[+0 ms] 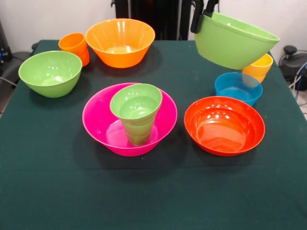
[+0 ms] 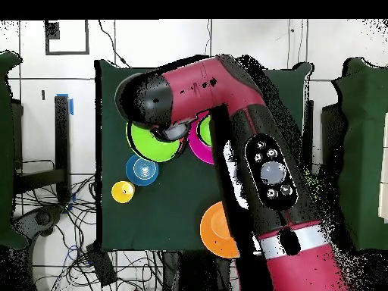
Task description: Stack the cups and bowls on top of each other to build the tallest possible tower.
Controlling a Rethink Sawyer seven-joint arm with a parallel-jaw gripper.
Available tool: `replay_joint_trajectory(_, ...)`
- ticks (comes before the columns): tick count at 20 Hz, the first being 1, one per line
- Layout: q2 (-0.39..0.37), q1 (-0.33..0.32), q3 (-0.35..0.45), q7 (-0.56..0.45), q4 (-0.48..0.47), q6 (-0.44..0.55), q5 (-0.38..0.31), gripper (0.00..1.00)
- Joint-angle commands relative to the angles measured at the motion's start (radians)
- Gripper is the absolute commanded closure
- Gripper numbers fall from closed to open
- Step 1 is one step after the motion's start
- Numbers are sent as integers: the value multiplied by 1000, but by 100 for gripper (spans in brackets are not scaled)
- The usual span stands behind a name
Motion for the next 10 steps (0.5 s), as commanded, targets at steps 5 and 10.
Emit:
replay_joint_trajectory(5, 35, -18, 67, -439, -184, 204, -64, 100)
replay_joint_trajectory(10, 79, -30, 58, -477, -225, 228, -88, 100)
